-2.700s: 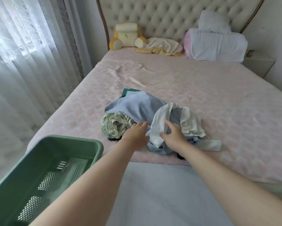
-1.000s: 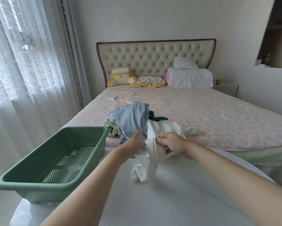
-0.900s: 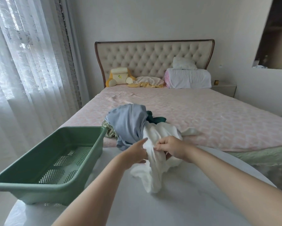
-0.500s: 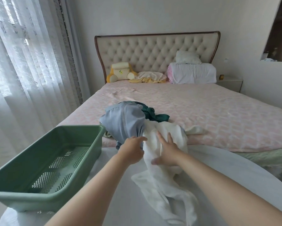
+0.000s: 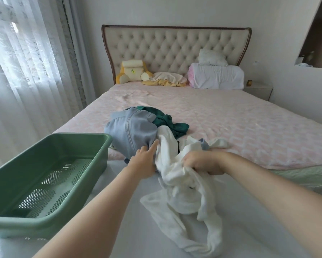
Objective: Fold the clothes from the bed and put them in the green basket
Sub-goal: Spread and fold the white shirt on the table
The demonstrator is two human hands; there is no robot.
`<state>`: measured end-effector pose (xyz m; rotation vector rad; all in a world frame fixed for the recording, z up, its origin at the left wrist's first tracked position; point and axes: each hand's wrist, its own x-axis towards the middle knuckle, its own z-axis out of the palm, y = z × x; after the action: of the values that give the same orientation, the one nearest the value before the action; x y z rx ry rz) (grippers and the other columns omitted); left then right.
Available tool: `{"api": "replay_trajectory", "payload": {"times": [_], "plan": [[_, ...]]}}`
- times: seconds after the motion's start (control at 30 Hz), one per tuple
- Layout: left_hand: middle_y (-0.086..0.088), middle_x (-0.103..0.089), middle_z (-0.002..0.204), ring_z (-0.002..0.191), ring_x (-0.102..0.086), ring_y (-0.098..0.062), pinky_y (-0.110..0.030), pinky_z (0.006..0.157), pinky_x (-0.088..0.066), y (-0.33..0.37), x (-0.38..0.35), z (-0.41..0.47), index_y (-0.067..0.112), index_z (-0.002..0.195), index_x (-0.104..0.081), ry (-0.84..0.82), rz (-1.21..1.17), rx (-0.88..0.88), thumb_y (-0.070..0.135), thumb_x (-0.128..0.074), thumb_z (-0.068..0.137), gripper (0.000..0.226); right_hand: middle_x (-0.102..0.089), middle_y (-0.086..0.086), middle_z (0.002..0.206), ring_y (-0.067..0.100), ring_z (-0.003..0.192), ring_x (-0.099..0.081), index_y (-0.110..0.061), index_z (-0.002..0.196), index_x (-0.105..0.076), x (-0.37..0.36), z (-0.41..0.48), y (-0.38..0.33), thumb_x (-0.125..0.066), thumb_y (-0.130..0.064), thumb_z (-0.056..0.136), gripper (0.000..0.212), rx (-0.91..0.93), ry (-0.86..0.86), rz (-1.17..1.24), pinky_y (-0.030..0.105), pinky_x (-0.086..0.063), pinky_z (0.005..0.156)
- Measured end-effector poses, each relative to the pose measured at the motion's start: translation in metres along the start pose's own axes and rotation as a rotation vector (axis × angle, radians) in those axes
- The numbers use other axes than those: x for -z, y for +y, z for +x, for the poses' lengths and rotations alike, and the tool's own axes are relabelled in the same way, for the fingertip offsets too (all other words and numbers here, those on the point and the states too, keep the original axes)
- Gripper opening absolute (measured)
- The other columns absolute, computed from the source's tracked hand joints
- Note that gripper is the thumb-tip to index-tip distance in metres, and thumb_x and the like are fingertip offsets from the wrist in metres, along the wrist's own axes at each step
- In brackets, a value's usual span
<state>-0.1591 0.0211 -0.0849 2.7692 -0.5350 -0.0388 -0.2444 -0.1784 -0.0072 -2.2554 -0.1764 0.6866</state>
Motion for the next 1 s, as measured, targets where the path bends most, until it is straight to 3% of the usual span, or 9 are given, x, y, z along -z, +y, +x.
{"api": "replay_trajectory", "payload": {"times": [0.07, 0.17, 0.33, 0.47, 0.6, 0.73, 0.8, 0.9, 1.0], "plan": [[-0.008, -0.038, 0.136, 0.126, -0.04, -0.032, -0.043, 0.099, -0.04, 0.003, -0.001, -0.002, 0.038, 0.156, 0.0, 0.023, 0.046, 0.011, 0.019, -0.048, 0.091, 0.084, -0.06, 0.003, 0.071, 0.019, 0.064, -0.056, -0.01, 0.075, -0.066, -0.01, -0.005, 0.004, -0.057, -0.003, 0.079, 0.012, -0.069, -0.2, -0.09, 0.028, -0.045, 0.06], [-0.004, -0.038, 0.138, 0.127, -0.039, -0.028, -0.04, 0.099, -0.036, 0.001, -0.002, -0.004, 0.038, 0.156, -0.009, 0.069, 0.132, -0.003, 0.02, -0.052, 0.089, 0.081, -0.067, -0.012, 0.11, 0.012, 0.108, -0.059, -0.031, 0.107, -0.073, -0.017, 0.016, 0.016, -0.063, -0.032, 0.088, 0.021, 0.129, 0.239, -0.226, 0.033, -0.048, 0.095], [-0.001, -0.033, 0.144, 0.133, -0.031, -0.029, -0.05, 0.104, -0.036, -0.013, 0.0, -0.008, 0.045, 0.154, -0.009, 0.057, 0.236, -0.011, 0.039, -0.058, 0.09, 0.081, 0.008, 0.009, 0.165, 0.035, 0.144, -0.032, -0.052, 0.153, 0.011, -0.034, 0.043, 0.05, -0.081, -0.051, 0.073, 0.122, -0.178, 0.315, -0.462, 0.047, -0.04, 0.109], [0.001, -0.025, 0.151, 0.139, -0.027, -0.029, -0.056, 0.11, -0.031, -0.025, -0.001, 0.001, 0.046, 0.154, -0.005, -0.036, 0.231, -0.007, 0.056, -0.066, 0.08, 0.096, -0.063, 0.001, 0.124, 0.021, 0.107, -0.063, -0.033, 0.128, -0.057, -0.046, 0.042, 0.059, -0.07, -0.029, 0.079, 0.05, -0.147, 0.186, -0.506, 0.037, -0.056, 0.089], [0.008, -0.027, 0.156, 0.143, -0.026, -0.023, -0.052, 0.113, -0.025, -0.031, -0.009, 0.012, 0.04, 0.156, -0.002, -0.036, 0.327, -0.086, 0.038, -0.067, 0.081, 0.099, -0.072, -0.01, 0.097, 0.012, 0.083, -0.067, -0.032, 0.105, -0.075, -0.039, 0.027, 0.033, -0.071, -0.032, 0.085, 0.021, -0.147, -0.273, -0.324, 0.029, -0.056, 0.074], [0.006, -0.04, 0.144, 0.132, -0.037, -0.021, -0.053, 0.107, -0.028, -0.036, -0.015, 0.018, 0.03, 0.158, -0.001, 0.13, 0.548, -0.155, 0.03, -0.077, 0.071, 0.115, -0.065, -0.013, 0.077, 0.012, 0.08, -0.062, -0.03, 0.072, -0.068, -0.016, 0.063, 0.029, -0.061, -0.051, 0.093, 0.03, 0.003, 0.323, -0.287, 0.03, -0.051, 0.073], [-0.003, -0.042, 0.139, 0.13, -0.035, -0.028, -0.068, 0.105, -0.029, -0.041, -0.015, 0.022, 0.032, 0.156, -0.02, 0.293, 0.678, -0.147, 0.025, -0.083, 0.061, 0.115, -0.058, -0.005, 0.112, 0.02, 0.11, -0.056, -0.033, 0.105, -0.062, -0.006, 0.092, 0.039, -0.066, -0.042, 0.088, 0.02, 0.081, 0.632, -0.367, 0.037, -0.05, 0.087], [-0.012, 0.007, 0.16, 0.147, 0.004, -0.045, -0.077, 0.102, -0.022, -0.055, -0.012, 0.037, 0.043, 0.155, -0.007, 0.333, 0.619, 0.002, 0.024, -0.071, 0.081, 0.1, -0.011, 0.003, 0.161, 0.034, 0.148, -0.014, -0.042, 0.156, -0.004, 0.0, 0.123, 0.062, -0.084, -0.044, 0.063, 0.122, -0.153, 0.357, -0.542, 0.052, -0.038, 0.111], [-0.014, 0.008, 0.158, 0.137, -0.02, -0.05, -0.049, 0.076, -0.054, -0.064, -0.013, 0.061, 0.043, 0.149, -0.02, 0.298, 0.467, 0.059, 0.017, -0.065, 0.085, 0.082, 0.021, -0.005, 0.165, 0.033, 0.153, 0.011, -0.049, 0.148, 0.027, 0.001, 0.145, 0.072, -0.089, -0.049, 0.056, 0.148, -0.214, 0.165, -0.529, 0.055, -0.033, 0.115]]}}
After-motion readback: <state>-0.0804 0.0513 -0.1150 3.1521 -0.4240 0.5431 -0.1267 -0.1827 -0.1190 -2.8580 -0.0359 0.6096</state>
